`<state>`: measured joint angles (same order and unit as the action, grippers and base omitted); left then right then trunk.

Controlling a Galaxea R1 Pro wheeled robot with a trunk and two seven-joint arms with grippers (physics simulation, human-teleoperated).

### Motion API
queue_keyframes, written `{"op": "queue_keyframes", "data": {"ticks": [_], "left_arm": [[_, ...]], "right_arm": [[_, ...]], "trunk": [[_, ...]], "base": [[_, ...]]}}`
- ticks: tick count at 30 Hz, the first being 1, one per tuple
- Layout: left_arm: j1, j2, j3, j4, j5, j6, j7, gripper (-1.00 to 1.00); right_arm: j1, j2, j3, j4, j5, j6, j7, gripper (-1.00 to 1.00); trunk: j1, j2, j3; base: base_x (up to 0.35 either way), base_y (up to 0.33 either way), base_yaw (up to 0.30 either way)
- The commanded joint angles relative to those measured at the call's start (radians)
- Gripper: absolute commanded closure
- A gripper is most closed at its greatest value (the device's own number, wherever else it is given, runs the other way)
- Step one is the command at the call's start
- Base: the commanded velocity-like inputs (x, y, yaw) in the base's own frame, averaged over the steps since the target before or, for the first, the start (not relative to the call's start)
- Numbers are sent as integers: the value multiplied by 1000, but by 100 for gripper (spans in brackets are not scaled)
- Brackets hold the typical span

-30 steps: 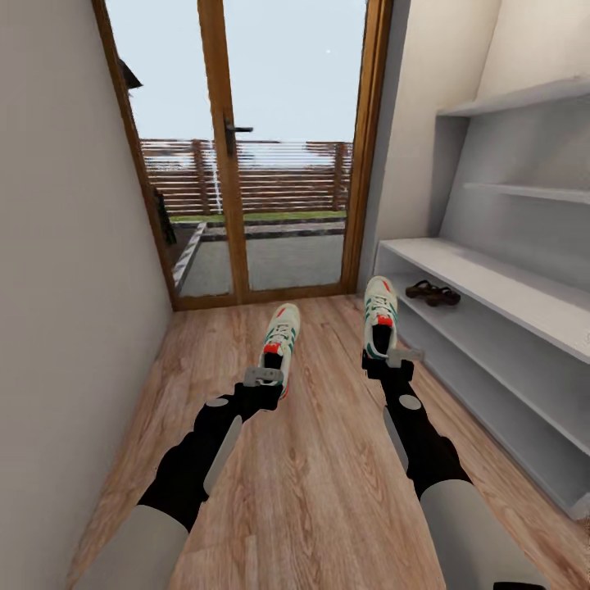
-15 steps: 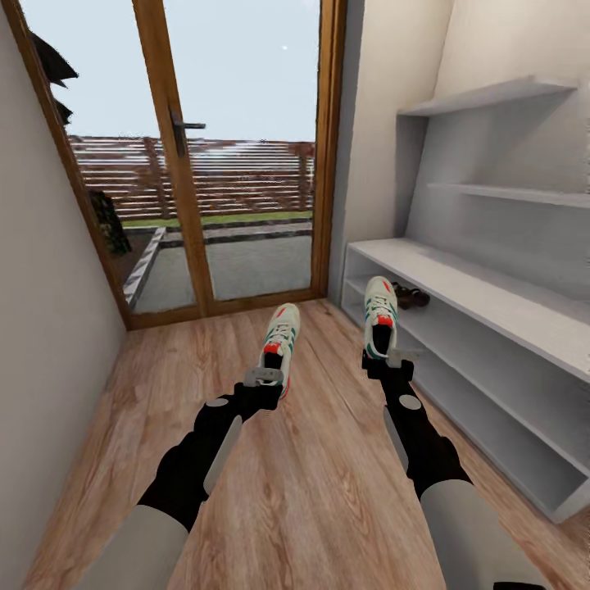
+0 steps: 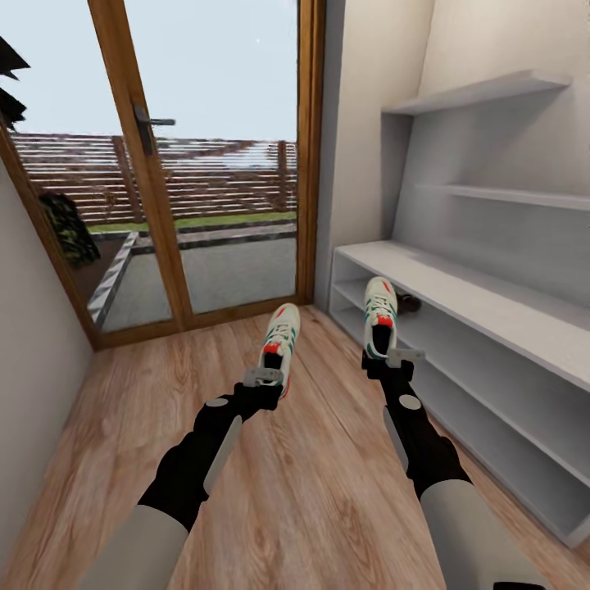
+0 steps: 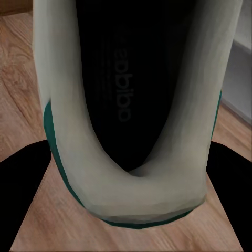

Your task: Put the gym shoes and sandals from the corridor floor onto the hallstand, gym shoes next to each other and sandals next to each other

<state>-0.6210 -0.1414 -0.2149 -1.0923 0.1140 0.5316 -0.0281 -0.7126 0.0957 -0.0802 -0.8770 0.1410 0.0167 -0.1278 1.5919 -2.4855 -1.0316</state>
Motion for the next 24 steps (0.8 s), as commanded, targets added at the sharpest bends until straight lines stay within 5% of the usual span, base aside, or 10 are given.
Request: {"op": "queue_keyframes", "data": {"ticks": [1, 24], "left_arm": [[0, 0, 0, -1, 10, 5, 2, 100], [0, 0, 0, -1, 10, 5, 2, 100]], "right_arm": [[-1, 1, -3, 0, 11, 2, -1, 100], [-1, 1, -3, 0, 11, 2, -1, 100]], "trunk": [[0, 0, 0], [0, 0, 13]], "base": [[297, 230, -195], [291, 236, -242]]}}
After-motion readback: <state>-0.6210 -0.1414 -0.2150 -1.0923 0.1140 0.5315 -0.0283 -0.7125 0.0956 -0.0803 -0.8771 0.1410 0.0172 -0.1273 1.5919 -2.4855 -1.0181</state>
